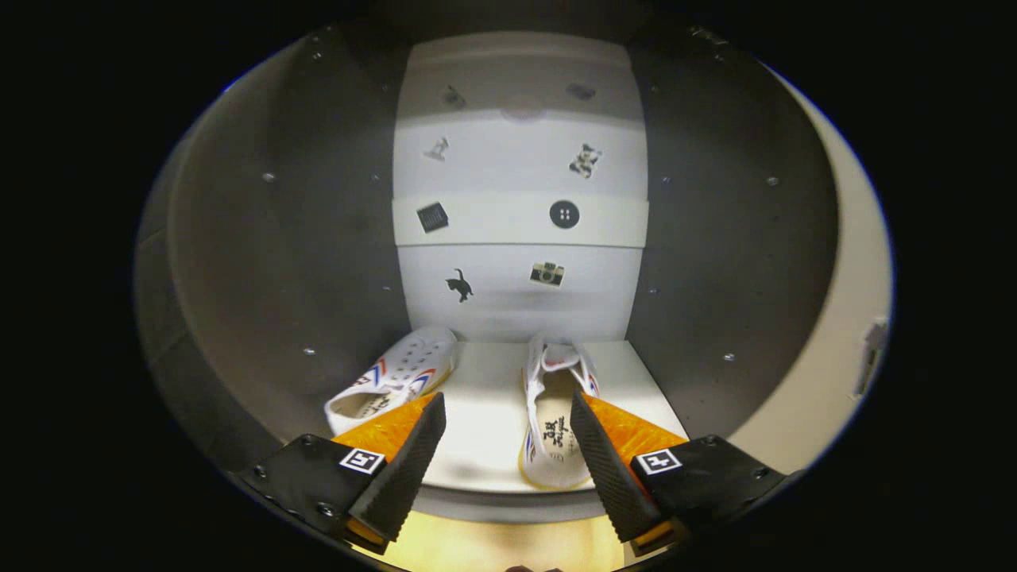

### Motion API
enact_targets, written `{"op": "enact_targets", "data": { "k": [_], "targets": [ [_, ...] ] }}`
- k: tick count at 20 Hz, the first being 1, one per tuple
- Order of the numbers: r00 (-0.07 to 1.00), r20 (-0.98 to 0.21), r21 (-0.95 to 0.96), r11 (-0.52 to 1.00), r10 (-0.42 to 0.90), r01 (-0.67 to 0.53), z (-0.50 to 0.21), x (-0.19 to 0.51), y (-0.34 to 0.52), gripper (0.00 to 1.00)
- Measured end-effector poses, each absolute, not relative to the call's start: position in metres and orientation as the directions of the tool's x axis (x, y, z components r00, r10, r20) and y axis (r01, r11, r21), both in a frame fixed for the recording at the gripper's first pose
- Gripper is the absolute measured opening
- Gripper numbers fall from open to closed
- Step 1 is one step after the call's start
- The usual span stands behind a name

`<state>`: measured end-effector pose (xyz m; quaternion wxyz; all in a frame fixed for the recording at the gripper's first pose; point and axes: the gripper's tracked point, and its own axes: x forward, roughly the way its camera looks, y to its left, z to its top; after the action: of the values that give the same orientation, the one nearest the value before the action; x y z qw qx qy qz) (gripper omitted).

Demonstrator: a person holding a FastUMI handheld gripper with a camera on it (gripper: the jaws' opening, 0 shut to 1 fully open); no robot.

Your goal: Open the shoe cabinet door, grab the shoes and put them into the shoe cabinet, then close the shoe cabinet door.

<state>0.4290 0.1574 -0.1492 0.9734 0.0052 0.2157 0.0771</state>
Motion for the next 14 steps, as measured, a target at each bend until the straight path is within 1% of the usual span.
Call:
{"op": "enact_targets", "data": {
  "k": [7, 14],
  "targets": [
    [0.947, -0.244, 0.033, 0.978, 0.209, -0.208, -0.091, 0.281, 0.162, 0.99],
    [0.973, -0.121, 0.044, 0.980, 0.197, -0.193, -0.054, 0.160, 0.128, 0.98]
  ]
}}
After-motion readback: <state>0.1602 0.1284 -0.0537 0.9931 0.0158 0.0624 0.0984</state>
